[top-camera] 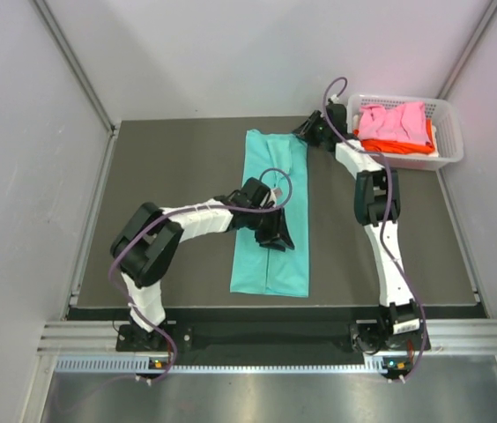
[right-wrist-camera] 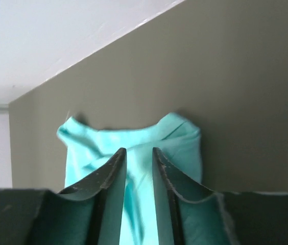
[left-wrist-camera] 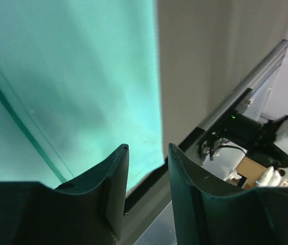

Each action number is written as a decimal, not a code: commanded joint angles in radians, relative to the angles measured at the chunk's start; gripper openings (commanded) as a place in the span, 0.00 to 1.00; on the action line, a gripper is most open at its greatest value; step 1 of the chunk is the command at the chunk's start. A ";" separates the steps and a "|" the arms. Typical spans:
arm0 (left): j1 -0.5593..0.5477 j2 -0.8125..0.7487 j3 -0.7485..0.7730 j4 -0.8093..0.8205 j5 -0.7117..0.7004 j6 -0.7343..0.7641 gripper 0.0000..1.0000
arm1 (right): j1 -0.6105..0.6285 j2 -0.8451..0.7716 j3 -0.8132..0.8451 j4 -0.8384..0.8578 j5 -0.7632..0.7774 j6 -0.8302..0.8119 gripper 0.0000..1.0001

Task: Fold and stack the t-shirts
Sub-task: Fold the tshirt

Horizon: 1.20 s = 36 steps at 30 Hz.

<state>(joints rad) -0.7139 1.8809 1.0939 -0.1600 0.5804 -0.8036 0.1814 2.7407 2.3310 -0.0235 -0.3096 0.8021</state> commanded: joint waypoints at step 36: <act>0.206 -0.489 -0.382 -0.379 -0.225 0.052 0.41 | 0.316 -1.676 -2.053 -0.027 -0.292 -0.073 0.52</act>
<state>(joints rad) -0.5106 1.3987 0.7471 -0.6086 0.3328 -0.7361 0.4889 1.0267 0.2790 -0.1967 -0.5659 0.6930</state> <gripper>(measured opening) 0.408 0.530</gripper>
